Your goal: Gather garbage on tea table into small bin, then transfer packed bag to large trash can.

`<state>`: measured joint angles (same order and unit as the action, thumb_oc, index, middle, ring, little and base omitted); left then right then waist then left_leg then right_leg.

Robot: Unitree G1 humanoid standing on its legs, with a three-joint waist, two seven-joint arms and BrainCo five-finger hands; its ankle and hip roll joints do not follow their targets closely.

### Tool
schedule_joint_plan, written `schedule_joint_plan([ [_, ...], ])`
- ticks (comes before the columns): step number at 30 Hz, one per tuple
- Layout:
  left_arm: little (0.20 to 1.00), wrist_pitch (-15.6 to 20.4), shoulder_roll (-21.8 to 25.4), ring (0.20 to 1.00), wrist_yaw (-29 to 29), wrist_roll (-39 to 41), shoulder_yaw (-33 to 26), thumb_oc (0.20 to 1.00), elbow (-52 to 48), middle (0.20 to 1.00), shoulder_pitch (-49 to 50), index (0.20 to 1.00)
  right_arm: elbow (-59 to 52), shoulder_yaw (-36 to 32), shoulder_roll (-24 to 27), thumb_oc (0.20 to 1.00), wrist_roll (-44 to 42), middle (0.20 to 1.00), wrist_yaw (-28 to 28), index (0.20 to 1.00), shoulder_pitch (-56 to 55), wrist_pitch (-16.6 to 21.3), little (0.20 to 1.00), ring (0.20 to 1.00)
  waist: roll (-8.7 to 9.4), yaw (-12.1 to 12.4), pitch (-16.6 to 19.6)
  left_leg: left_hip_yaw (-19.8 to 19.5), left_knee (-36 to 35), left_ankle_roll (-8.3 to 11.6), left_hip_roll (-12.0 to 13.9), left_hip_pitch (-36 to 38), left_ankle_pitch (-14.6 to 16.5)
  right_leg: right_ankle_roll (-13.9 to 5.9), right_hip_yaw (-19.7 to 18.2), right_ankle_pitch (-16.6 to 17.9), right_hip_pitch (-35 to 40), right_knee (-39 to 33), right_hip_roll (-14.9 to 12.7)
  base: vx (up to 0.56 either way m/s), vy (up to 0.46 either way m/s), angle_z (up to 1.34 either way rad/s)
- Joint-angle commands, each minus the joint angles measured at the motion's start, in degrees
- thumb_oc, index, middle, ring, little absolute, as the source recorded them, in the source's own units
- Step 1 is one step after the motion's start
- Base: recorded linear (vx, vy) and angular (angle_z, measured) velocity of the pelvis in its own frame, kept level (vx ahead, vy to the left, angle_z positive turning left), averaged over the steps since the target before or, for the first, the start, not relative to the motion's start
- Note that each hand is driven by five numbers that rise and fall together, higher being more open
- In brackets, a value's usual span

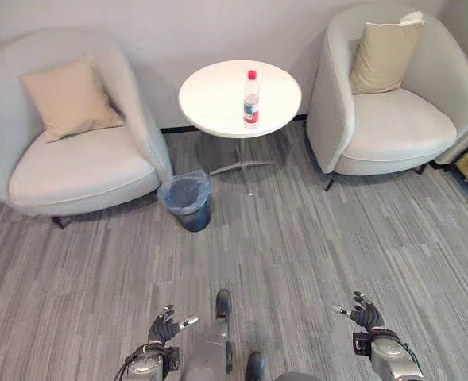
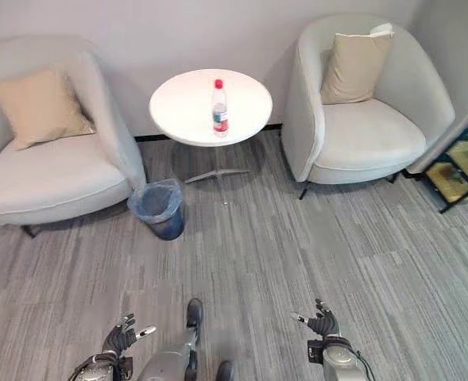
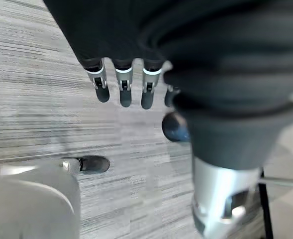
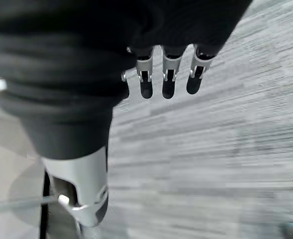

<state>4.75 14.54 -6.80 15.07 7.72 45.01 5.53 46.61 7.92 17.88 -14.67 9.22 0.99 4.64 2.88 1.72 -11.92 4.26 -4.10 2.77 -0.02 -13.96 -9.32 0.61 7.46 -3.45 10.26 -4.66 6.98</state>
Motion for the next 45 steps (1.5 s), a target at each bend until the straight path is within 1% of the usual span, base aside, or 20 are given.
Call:
schedule_joint_plan([
  [1, 1.000, 2.26, 2.82, 1.000, 0.15, -0.26, 0.13, 1.000, -3.24, 1.000, -1.14, 1.000, -4.13, -0.47, 0.94, 1.000, 0.20, 1.000, -0.63, 1.000, -1.67, 1.07, 1.000, 1.000, 0.88, 0.74, 2.08, 2.58, 11.62, -0.16, 1.20, -0.34, 7.06, -5.69, -4.95, -8.07, 1.85, 5.02, -10.55, 0.28, 0.183, -0.53],
  [5, 1.000, 2.25, 3.75, 1.000, 0.34, -0.38, -0.22, 1.000, -3.85, 1.000, -0.94, 1.000, -4.63, 0.50, 0.43, 1.000, 0.74, 1.000, -1.42, 1.000, -0.89, 0.86, 1.000, 1.000, 1.83, 1.63, 3.21, 4.10, 13.73, -2.18, 0.21, 0.34, 10.82, -7.82, -6.27, -7.05, 0.00, 8.94, -12.85, 0.27, 0.202, -0.48],
  [6, 1.000, 2.22, 4.35, 1.000, 0.30, -0.66, -0.22, 1.000, -4.08, 1.000, -1.21, 1.000, -5.06, 0.85, 0.15, 1.000, 0.69, 1.000, -1.75, 1.000, -0.77, 0.92, 1.000, 1.000, 2.10, 1.58, 3.13, 3.93, 13.73, -3.28, -0.80, 1.55, 12.32, -8.98, -6.79, -5.48, -1.51, 12.55, -13.57, 0.25, 0.213, -0.17],
  [8, 1.000, 2.28, 4.83, 1.000, 0.21, -0.92, -0.34, 1.000, -4.46, 1.000, -1.45, 1.000, -5.48, 1.15, 0.04, 1.000, 0.77, 1.000, -1.86, 1.000, -0.36, 0.94, 1.000, 1.000, 1.68, 1.35, 3.00, 3.60, 13.18, -4.26, -1.28, 2.66, 13.22, -9.94, -7.25, -2.86, -4.74, 17.74, -13.64, 0.14, 0.143, 0.06],
  [9, 1.000, 2.28, 4.83, 1.000, 0.21, -0.92, -0.35, 1.000, -4.46, 1.000, -1.45, 1.000, -5.48, 1.15, 0.04, 1.000, 0.77, 1.000, -1.85, 1.000, -0.36, 0.94, 1.000, 1.000, 1.69, 1.38, 3.02, 3.64, 13.18, -4.28, -1.29, 2.64, 13.23, -9.95, -7.30, -2.92, -4.84, 17.86, -13.66, 0.09, 0.090, 0.11],
  [11, 1.000, 2.33, 5.00, 1.000, -0.16, -1.13, -0.55, 1.000, -4.28, 1.000, -2.02, 1.000, -5.65, 1.64, -0.27, 1.000, 1.30, 1.000, -2.17, 1.000, -0.23, 0.81, 1.000, 1.000, 0.77, 0.63, 2.26, 2.70, 11.98, -5.44, -1.97, 5.97, 14.78, -10.61, -6.54, 1.22, -10.30, 23.96, -13.93, 0.15, 0.124, 0.25],
  [12, 1.000, 2.34, 4.99, 1.000, -0.16, -1.13, -0.55, 1.000, -4.27, 1.000, -2.03, 1.000, -5.64, 1.64, -0.26, 1.000, 1.30, 1.000, -2.17, 1.000, -0.22, 0.81, 1.000, 1.000, 0.79, 0.60, 2.21, 2.68, 11.93, -5.44, -2.02, 6.05, 14.79, -10.62, -6.53, 1.10, -10.30, 24.10, -13.97, 0.29, 0.144, 0.15],
  [13, 1.000, 2.40, 4.84, 1.000, -0.02, -1.23, -0.23, 1.000, -3.48, 1.000, -2.26, 1.000, -5.66, 1.91, 0.03, 1.000, 1.71, 1.000, -2.20, 1.000, -0.01, 0.82, 1.000, 1.000, -0.53, -0.33, 1.63, 1.76, 9.95, -5.66, -1.93, 9.55, 15.60, -9.18, -3.60, -0.85, -14.69, 22.98, -12.90, 0.19, 0.062, 0.11],
  [15, 1.000, 2.43, 4.77, 1.000, 0.03, -1.12, -0.06, 1.000, -3.20, 1.000, -2.27, 1.000, -5.70, 2.09, 0.14, 1.000, 1.77, 1.000, -2.13, 1.000, 0.15, 0.90, 1.000, 1.000, -0.85, -0.80, 1.08, 1.48, 9.36, -5.58, -1.90, 11.06, 15.97, -8.75, -2.14, -1.39, -15.93, 21.88, -12.68, 0.25, 0.028, 0.09],
  [16, 1.000, 2.40, 4.43, 1.000, 0.24, -0.96, 0.29, 1.000, -2.63, 1.000, -2.39, 1.000, -5.66, 2.48, 0.43, 1.000, 1.84, 1.000, -2.12, 1.000, 0.44, 0.85, 1.000, 1.000, -1.04, -1.52, 0.26, 0.91, 8.71, -5.34, -2.22, 13.55, 16.88, -8.43, 0.09, -0.57, -17.99, 17.85, -12.91, 0.31, -0.023, 0.14],
  [20, 1.000, 2.54, 3.85, 1.000, -0.08, -1.23, 0.39, 1.000, -1.77, 1.000, -2.90, 1.000, -6.36, 2.84, 1.12, 1.000, 2.37, 1.000, -2.06, 1.000, 0.44, 0.69, 1.000, 1.000, -0.75, -2.99, -1.28, -0.78, 9.01, -4.40, -3.15, 17.38, 18.92, -9.07, 0.96, 2.64, -20.71, 9.83, -13.01, 0.29, -0.069, 0.08],
  [23, 1.000, 2.63, 3.59, 1.000, -0.02, -1.53, 0.13, 1.000, -1.63, 1.000, -2.54, 1.000, -6.59, 2.76, 1.37, 1.000, 2.78, 1.000, -2.05, 1.000, 0.08, 0.45, 1.000, 1.000, -0.76, -3.51, -1.48, -1.74, 9.22, -3.93, -3.33, 18.73, 19.72, -9.58, 0.62, 3.89, -21.56, 8.07, -13.05, 0.25, -0.108, 0.41],
  [25, 1.000, 2.81, 3.24, 1.000, -0.03, -1.58, -0.47, 1.000, -0.94, 1.000, -1.75, 1.000, -6.74, 2.46, 1.62, 1.000, 2.50, 1.000, -2.37, 1.000, -0.80, 0.90, 1.000, 1.000, -0.74, -3.66, -0.03, -3.44, 9.32, -2.14, -2.30, 20.83, 21.38, -8.38, 0.31, 5.15, -19.72, 7.14, -13.38, 0.40, -0.285, 0.60],
  [28, 1.000, 2.62, 2.88, 1.000, -0.02, -1.00, -0.20, 1.000, -0.33, 1.000, -2.42, 1.000, -7.64, 2.14, 2.06, 1.000, 1.96, 1.000, -2.18, 1.000, -1.00, 1.53, 1.000, 1.000, -1.48, -4.08, 0.66, -3.43, 11.06, 0.45, 0.28, 20.09, 19.43, -6.83, 1.77, 3.60, -18.43, 7.68, -12.77, 0.22, -0.241, 0.66],
  [32, 1.000, 2.33, 2.25, 1.000, 0.14, -0.57, 0.89, 1.000, 0.15, 1.000, -4.13, 1.000, -7.92, 2.06, 3.06, 1.000, 1.21, 1.000, -1.90, 1.000, -0.74, 1.69, 1.000, 1.000, -1.68, -4.34, 0.12, -2.71, 18.56, 2.74, 2.99, 16.32, 14.31, -4.36, 2.85, 1.03, -15.57, 7.05, -11.45, 0.14, -0.175, 0.54],
  [35, 1.000, 2.27, 1.77, 1.000, 0.42, -0.41, 1.51, 1.000, 1.40, 1.000, -4.94, 1.000, -7.33, 2.30, 3.66, 1.000, 1.43, 1.000, -1.76, 1.000, -0.46, 1.43, 1.000, 1.000, -1.56, -4.19, -0.01, -1.60, 19.27, 2.42, 4.16, 14.64, 13.28, -3.59, 3.24, -0.71, -12.94, 5.70, -10.67, 0.16, -0.111, 0.03],
  [39, 1.000, 2.07, 1.78, 1.000, 0.47, -0.94, 2.08, 1.000, 2.18, 1.000, -5.31, 1.000, -7.29, 2.28, 4.03, 1.000, 1.43, 1.000, -1.94, 1.000, -0.41, 1.40, 1.000, 1.000, -0.64, -3.69, 0.17, -1.27, 16.02, 1.29, 2.56, 11.25, 15.27, -3.97, 3.21, -1.60, -10.78, 4.17, -11.11, 0.14, -0.029, 0.07],
  [42, 1.000, 1.99, 1.86, 1.000, 0.58, -1.22, 2.25, 1.000, 2.35, 1.000, -5.17, 1.000, -6.97, 2.66, 4.07, 1.000, 1.55, 1.000, -1.78, 1.000, -0.28, 1.50, 1.000, 1.000, -0.75, -2.84, -0.21, -2.82, 12.62, 1.60, 1.30, 8.90, 13.46, -4.12, 2.37, -2.45, -9.12, 3.67, -10.65, 0.17, 0.025, 0.04],
  [43, 1.000, 1.99, 2.00, 1.000, 0.39, -0.99, 2.34, 1.000, 2.00, 1.000, -4.88, 1.000, -6.83, 2.98, 3.96, 1.000, 1.61, 1.000, -1.59, 1.000, -0.12, 1.44, 1.000, 1.000, -1.03, -2.04, -0.51, -3.78, 10.75, 1.91, 1.04, 6.23, 10.62, -4.05, 1.69, -3.29, -7.49, 3.50, -10.16, 0.18, 0.064, -0.08],
  [45, 1.000, 1.90, 2.11, 1.000, 0.28, -1.08, 2.23, 1.000, 1.79, 1.000, -4.68, 1.000, -7.10, 2.95, 3.72, 1.000, 1.74, 1.000, -1.27, 1.000, -0.37, 1.31, 1.000, 1.000, -1.06, -1.70, -0.81, -1.99, 9.37, 1.87, 1.72, 4.42, 8.29, -4.11, 1.40, -3.89, -6.27, 3.54, -9.94, 0.17, 0.070, -0.19],
])
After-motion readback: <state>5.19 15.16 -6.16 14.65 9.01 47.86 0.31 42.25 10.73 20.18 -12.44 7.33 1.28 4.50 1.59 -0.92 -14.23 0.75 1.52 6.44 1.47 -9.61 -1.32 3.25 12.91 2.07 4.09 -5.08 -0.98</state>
